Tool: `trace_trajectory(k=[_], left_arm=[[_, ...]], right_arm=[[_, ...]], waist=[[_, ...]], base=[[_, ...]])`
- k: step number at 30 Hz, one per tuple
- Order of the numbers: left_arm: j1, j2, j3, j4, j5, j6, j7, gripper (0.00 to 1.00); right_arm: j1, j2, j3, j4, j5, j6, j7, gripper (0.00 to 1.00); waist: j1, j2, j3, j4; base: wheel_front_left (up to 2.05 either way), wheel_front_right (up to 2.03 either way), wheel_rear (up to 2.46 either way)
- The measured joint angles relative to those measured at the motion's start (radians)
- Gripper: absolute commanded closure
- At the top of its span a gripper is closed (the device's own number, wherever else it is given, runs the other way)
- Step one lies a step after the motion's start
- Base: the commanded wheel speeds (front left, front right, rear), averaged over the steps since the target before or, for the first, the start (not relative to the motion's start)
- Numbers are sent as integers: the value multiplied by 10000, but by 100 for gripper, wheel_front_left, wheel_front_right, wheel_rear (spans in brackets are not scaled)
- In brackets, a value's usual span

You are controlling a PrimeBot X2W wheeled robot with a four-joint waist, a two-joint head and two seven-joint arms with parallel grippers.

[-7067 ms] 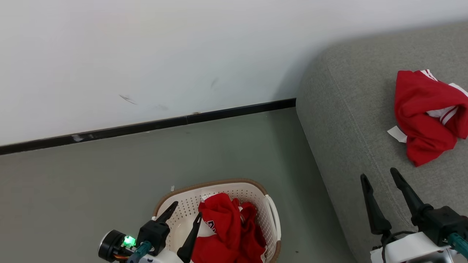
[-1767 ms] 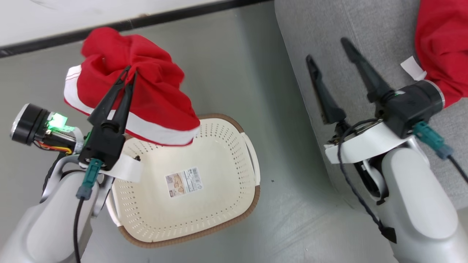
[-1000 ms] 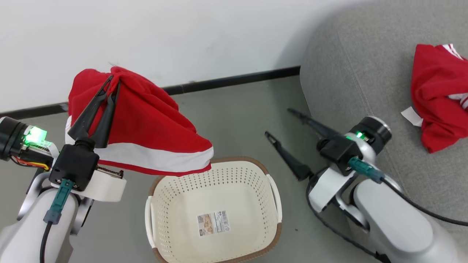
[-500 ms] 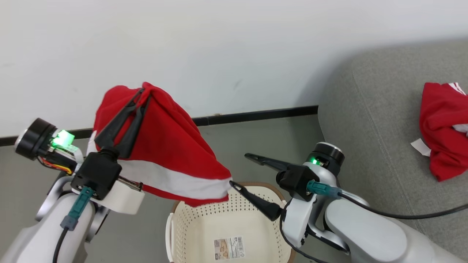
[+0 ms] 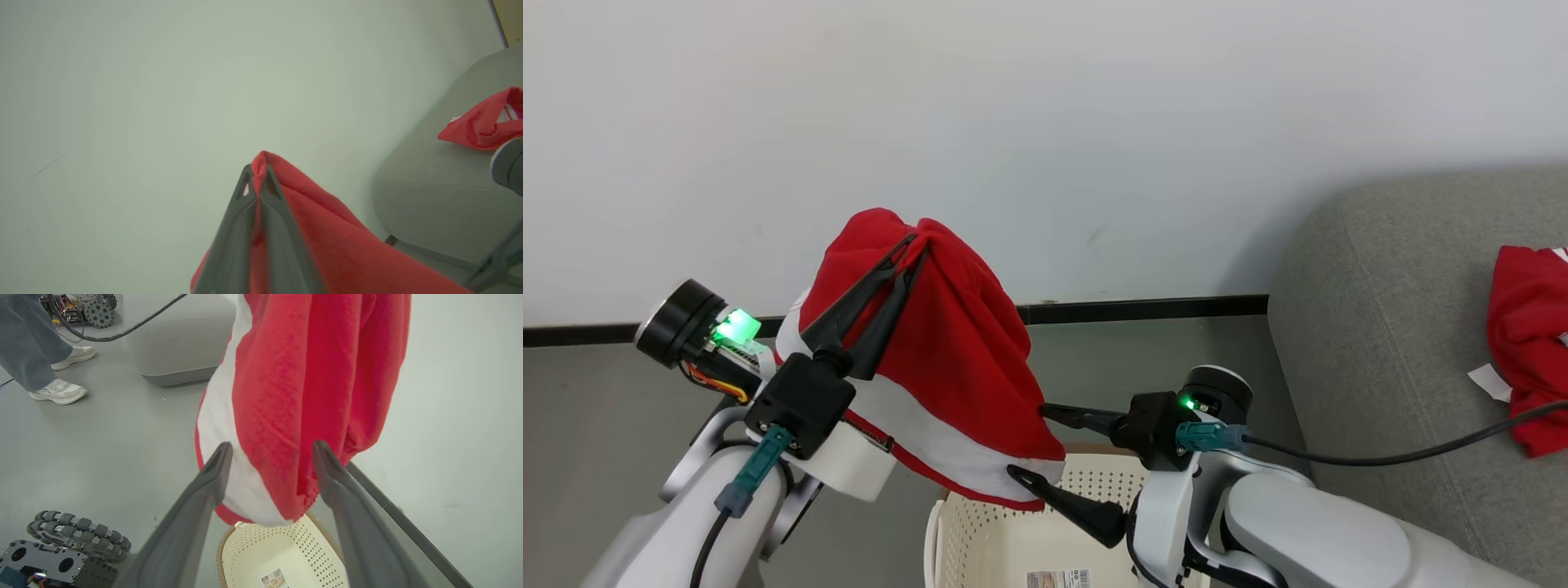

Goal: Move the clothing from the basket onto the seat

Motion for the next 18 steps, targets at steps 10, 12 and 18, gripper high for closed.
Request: trace_trajectory(k=[10,12,18], left_arm=[[-184,-280,-424,71,0,-257,326,100],[-235,-360,-531,69,0,-270,408,100],[-373,-587,-756,69,-2,-405,529,100]], right_arm=[[-404,59,313,293,717,0,88,0],[-404,194,512,451,796,0,119,0],[-557,587,846,936,924,0,111,52]], waist=[[0,0,-351,385],[0,0,-392,451],[0,0,-462,631]], base=[[0,0,0],[0,0,0],[0,0,0]])
